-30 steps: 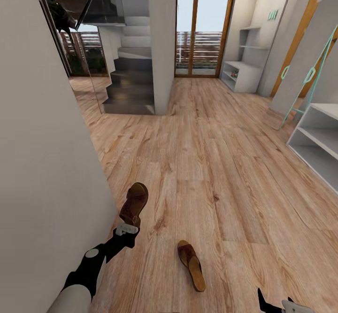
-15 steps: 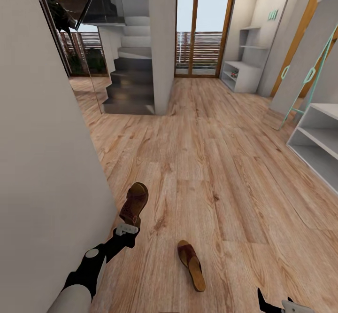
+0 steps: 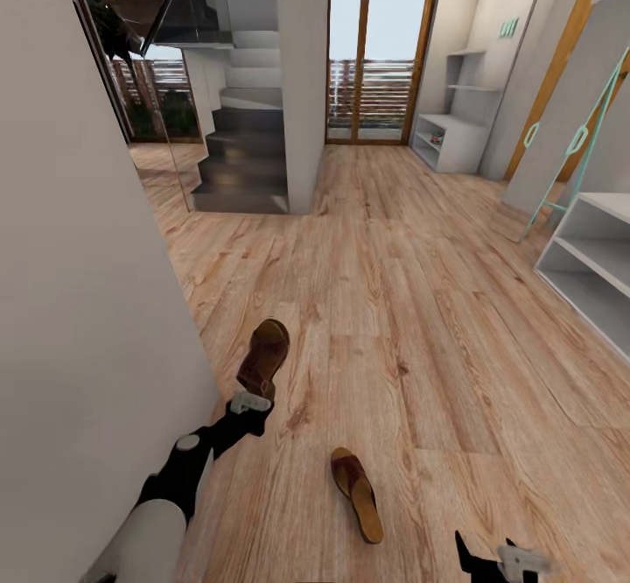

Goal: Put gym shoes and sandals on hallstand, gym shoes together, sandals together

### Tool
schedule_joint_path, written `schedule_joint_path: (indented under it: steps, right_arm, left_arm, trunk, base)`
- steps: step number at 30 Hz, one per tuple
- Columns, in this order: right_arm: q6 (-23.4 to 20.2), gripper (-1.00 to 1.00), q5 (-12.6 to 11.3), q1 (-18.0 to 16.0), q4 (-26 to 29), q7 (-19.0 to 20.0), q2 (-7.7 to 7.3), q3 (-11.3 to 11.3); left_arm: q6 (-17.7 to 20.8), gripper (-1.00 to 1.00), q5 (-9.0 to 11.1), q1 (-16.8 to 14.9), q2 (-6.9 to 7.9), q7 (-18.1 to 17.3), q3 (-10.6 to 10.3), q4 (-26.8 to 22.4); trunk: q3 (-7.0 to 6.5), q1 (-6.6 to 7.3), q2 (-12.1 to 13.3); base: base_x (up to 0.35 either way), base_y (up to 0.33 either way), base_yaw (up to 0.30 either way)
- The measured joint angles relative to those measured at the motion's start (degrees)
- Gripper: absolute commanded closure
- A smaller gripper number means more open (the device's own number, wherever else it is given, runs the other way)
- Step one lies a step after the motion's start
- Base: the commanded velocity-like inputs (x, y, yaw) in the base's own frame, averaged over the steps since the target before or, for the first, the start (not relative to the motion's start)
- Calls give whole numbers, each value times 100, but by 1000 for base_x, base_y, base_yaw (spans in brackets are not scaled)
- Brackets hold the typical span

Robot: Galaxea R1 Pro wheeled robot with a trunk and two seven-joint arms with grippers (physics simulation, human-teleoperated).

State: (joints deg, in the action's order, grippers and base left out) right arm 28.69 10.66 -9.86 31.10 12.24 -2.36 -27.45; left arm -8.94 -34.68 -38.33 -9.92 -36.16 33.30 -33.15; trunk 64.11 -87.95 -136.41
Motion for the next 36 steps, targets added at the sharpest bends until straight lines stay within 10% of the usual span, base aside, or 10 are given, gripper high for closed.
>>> schedule_joint_path:
  steps: [5, 14, 20, 36]
  right_arm:
    - [-1169, -100, -15, -366, 296, -79, 196, 1052]
    - [-3704, -100, -24, -1100, 1217, -535, 831, 2264]
    - [-4390, -100, -26, -1406, 1539, -733, 1094, 2850]
    - [-4535, -100, -21, -1527, 1543, -811, 1130, 3068]
  left_arm:
    - [757, 100, -11, -511, 0, -137, -170, 115]
    - [1385, 100, -48, -1215, 1, -568, -228, 388]
    - [1821, 100, -73, -1556, 0, -679, -237, 678]
    - [2154, 100, -85, -1775, 0, -1477, -258, 779]
  trunk:
    - [-1, 0, 0]
    - [-1, 0, 0]
    - [0, 0, 0]
    - [1, -1, 0]
  base:
    - [0, 0, 0]
    - [0, 0, 0]
    - [0, 0, 0]
    - [0, 0, 0]
